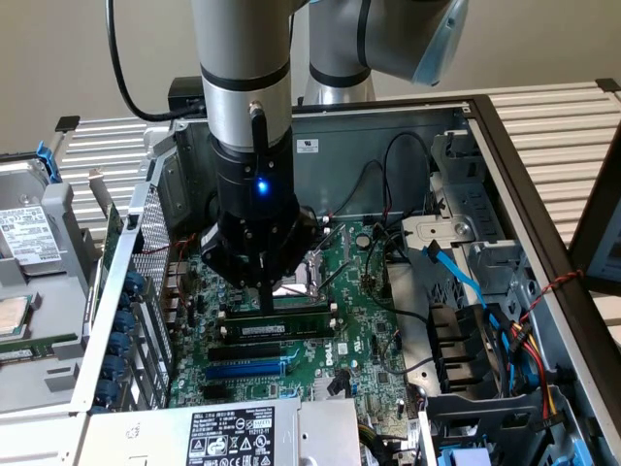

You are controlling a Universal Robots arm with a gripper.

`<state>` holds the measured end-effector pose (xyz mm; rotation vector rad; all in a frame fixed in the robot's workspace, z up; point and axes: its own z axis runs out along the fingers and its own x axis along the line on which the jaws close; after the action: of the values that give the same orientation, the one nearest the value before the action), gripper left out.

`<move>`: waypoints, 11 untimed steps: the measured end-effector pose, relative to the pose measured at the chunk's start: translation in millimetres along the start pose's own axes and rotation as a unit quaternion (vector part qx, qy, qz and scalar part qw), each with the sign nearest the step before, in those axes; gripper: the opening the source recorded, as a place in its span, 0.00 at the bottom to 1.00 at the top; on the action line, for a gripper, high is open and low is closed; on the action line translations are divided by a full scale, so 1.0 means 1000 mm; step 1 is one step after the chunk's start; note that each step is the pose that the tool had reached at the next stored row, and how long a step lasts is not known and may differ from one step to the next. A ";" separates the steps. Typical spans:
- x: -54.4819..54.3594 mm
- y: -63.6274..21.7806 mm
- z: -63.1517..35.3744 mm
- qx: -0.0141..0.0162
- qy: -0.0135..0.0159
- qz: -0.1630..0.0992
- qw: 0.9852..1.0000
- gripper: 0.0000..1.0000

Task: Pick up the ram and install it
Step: 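Press down the ram until it locks into place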

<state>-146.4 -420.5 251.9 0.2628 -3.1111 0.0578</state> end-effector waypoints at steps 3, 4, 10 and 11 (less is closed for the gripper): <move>0.000 0.0000 -0.0002 -0.001 0.001 0.024 1.000 0.11; 0.000 0.0000 -0.0002 -0.001 0.001 0.031 1.000 0.11; 0.000 0.0000 -0.0005 -0.002 0.003 0.078 0.997 0.11; 0.000 0.0000 -0.0005 -0.002 0.003 0.086 0.996 0.11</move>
<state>-146.4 -420.5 252.4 -0.0055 -3.1190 0.0551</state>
